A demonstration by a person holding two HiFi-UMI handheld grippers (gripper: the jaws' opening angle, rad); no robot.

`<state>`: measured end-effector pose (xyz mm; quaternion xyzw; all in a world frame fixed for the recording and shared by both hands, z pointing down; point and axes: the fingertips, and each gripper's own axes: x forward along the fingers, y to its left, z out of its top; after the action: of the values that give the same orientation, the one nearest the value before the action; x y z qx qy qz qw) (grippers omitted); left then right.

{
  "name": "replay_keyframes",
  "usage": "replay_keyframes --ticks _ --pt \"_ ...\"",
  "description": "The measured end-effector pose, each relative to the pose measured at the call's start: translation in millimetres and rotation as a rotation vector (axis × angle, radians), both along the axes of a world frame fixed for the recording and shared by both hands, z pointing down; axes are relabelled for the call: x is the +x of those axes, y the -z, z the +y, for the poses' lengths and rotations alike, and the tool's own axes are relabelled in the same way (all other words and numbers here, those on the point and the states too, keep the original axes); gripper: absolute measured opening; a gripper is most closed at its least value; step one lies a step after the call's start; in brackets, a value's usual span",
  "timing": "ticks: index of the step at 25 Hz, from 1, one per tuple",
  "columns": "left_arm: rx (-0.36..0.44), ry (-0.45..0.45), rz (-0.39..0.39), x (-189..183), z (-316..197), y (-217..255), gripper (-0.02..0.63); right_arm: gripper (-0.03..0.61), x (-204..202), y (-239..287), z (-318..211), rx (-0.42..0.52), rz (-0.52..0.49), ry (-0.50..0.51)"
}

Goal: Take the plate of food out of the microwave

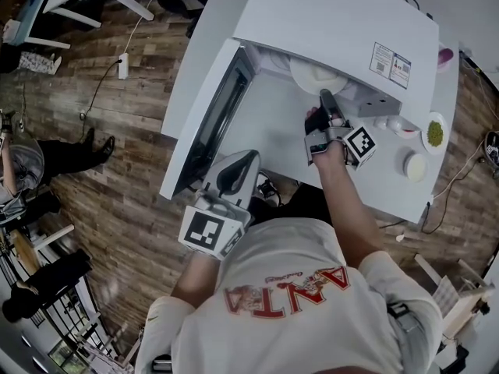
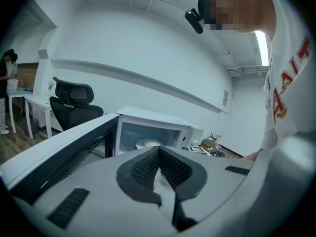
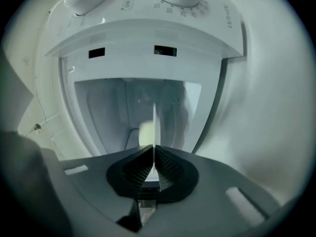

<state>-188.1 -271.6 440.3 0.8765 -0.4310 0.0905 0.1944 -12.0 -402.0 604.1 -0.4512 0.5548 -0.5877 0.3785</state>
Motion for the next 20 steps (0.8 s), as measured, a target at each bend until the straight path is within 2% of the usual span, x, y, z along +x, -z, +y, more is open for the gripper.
replay_keyframes --ticks 10,20 --pt "0.042 -0.107 0.023 5.0 21.5 14.6 0.009 0.014 -10.1 17.8 68.2 0.009 0.031 0.022" --pt "0.075 -0.289 0.065 47.3 33.5 23.4 0.009 0.015 12.2 2.5 163.4 -0.046 0.070 -0.012"
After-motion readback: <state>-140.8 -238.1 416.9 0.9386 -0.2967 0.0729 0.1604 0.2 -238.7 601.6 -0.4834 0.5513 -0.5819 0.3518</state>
